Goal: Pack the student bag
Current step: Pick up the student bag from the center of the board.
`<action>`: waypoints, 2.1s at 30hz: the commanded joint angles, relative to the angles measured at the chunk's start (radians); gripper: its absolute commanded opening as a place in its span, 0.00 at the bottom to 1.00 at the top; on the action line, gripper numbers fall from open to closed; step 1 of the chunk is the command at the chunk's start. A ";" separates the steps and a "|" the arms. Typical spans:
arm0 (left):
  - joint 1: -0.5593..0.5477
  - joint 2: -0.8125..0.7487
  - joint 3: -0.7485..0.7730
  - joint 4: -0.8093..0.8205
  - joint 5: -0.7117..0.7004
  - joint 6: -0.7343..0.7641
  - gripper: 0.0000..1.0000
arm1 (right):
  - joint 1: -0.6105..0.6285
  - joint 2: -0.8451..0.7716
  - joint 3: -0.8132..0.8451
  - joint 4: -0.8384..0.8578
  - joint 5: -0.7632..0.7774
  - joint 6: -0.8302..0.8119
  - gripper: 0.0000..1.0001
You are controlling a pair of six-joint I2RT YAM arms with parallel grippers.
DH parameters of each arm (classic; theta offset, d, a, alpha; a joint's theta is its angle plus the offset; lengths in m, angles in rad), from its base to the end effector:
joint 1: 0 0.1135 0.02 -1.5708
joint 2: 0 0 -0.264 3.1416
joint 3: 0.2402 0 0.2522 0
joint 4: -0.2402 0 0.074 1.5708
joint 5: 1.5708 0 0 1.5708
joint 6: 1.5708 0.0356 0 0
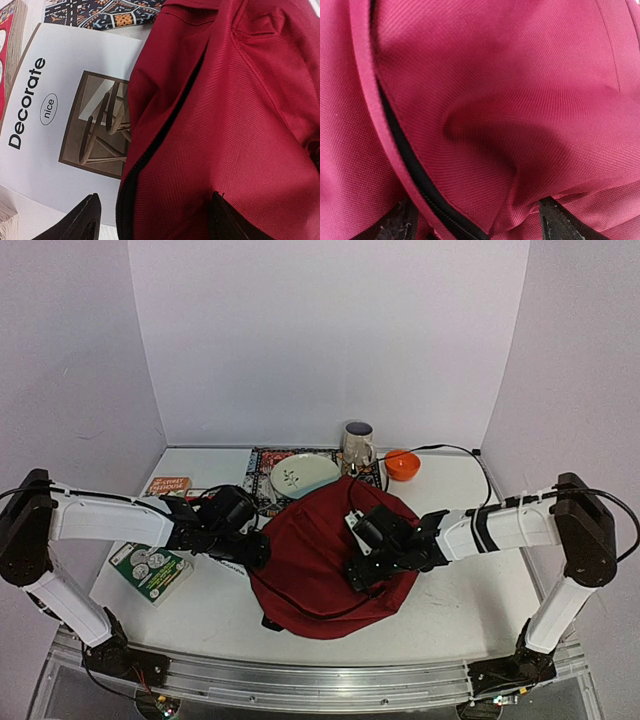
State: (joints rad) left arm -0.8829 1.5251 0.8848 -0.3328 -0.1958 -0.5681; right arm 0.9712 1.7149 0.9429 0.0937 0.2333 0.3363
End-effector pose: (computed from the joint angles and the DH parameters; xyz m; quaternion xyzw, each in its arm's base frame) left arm 0.1968 -0.2285 0.1890 0.1207 0.9439 -0.1245 0.2812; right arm 0.2099 0.2924 0.1787 -0.2319 0.8669 0.1773 0.4041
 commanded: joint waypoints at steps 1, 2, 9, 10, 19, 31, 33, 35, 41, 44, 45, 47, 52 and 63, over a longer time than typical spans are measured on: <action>-0.001 0.018 0.028 -0.014 -0.063 -0.015 0.75 | -0.011 -0.049 -0.014 -0.025 0.025 0.000 0.83; -0.001 0.020 0.032 -0.015 -0.067 -0.015 0.75 | -0.011 -0.055 -0.018 -0.027 0.026 0.000 0.83; -0.001 0.020 0.043 -0.025 -0.100 -0.007 0.74 | -0.013 -0.067 -0.020 -0.029 0.019 -0.010 0.74; -0.001 0.020 0.046 -0.026 -0.102 -0.006 0.74 | -0.013 -0.062 -0.020 -0.029 0.015 -0.012 0.72; -0.001 0.039 0.064 -0.025 -0.105 -0.001 0.74 | -0.012 -0.011 -0.029 -0.012 -0.014 -0.039 0.63; -0.001 0.030 0.072 -0.023 -0.111 0.017 0.74 | -0.013 0.003 -0.004 0.009 -0.071 -0.058 0.09; -0.001 0.029 0.081 -0.022 -0.120 0.032 0.74 | -0.013 -0.047 0.001 0.006 -0.075 -0.064 0.02; -0.001 0.031 0.095 -0.021 -0.136 0.050 0.74 | -0.013 -0.106 0.007 -0.001 -0.076 -0.072 0.00; -0.001 0.041 0.173 -0.017 -0.165 0.113 0.73 | -0.012 -0.208 0.037 -0.012 -0.101 -0.081 0.00; -0.001 0.052 0.217 -0.010 -0.172 0.157 0.74 | -0.013 -0.228 0.058 -0.015 -0.110 -0.064 0.00; -0.001 0.056 0.232 -0.007 -0.179 0.172 0.74 | -0.012 -0.233 0.065 -0.016 -0.112 -0.058 0.00; -0.001 0.067 0.262 -0.003 -0.200 0.205 0.74 | -0.013 -0.249 0.079 -0.022 -0.116 -0.045 0.00; -0.001 0.131 0.360 0.031 -0.166 0.267 0.73 | -0.012 -0.301 0.089 -0.041 -0.108 -0.010 0.00; -0.001 0.347 0.563 0.105 0.087 0.291 0.73 | -0.013 -0.394 0.049 -0.060 -0.054 0.061 0.00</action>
State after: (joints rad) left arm -0.8830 1.8107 1.3371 -0.2805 -0.2234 -0.3068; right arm 0.9581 1.3932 0.9684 -0.0124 0.1338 0.3549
